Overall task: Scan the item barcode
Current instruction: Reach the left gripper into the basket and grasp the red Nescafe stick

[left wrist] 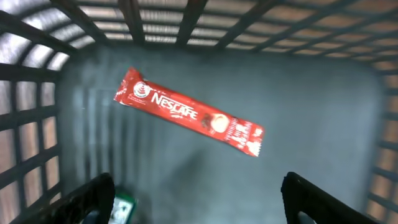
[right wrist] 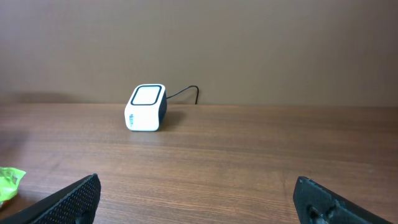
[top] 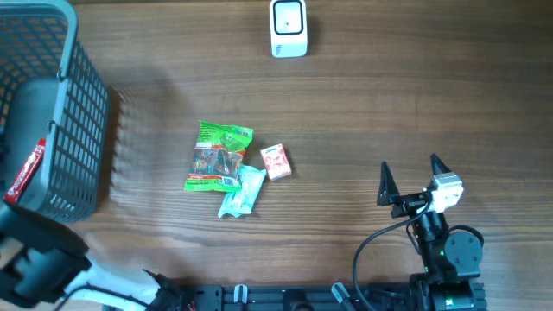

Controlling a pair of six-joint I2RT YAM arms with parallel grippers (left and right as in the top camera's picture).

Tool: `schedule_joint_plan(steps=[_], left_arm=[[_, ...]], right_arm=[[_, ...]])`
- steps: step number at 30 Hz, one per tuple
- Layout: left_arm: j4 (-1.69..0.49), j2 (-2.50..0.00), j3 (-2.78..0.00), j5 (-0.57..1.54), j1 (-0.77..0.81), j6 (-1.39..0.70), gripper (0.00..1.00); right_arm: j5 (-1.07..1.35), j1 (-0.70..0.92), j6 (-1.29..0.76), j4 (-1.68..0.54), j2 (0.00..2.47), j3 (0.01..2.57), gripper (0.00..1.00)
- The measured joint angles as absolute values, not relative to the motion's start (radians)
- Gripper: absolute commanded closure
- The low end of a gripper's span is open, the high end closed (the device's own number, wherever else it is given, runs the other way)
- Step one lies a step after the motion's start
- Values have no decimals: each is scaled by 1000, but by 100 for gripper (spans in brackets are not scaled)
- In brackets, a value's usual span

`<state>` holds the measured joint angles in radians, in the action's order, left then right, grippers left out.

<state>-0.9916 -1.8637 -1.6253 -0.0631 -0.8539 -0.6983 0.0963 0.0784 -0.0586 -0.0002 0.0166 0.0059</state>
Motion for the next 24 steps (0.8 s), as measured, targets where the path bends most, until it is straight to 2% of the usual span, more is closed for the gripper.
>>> schedule_joint_plan(steps=[2, 4, 24], left_arm=[[-973, -1900, -1624, -64, -854, -705, 33], [-945, -1934, -1624, -64, -854, -710, 37], [-876, -2097, -1624, -74, -850, -755, 35]], right_arm=[[96, 78, -59, 0, 17, 6, 0], [96, 78, -59, 0, 17, 6, 0], [96, 78, -59, 0, 17, 6, 0]])
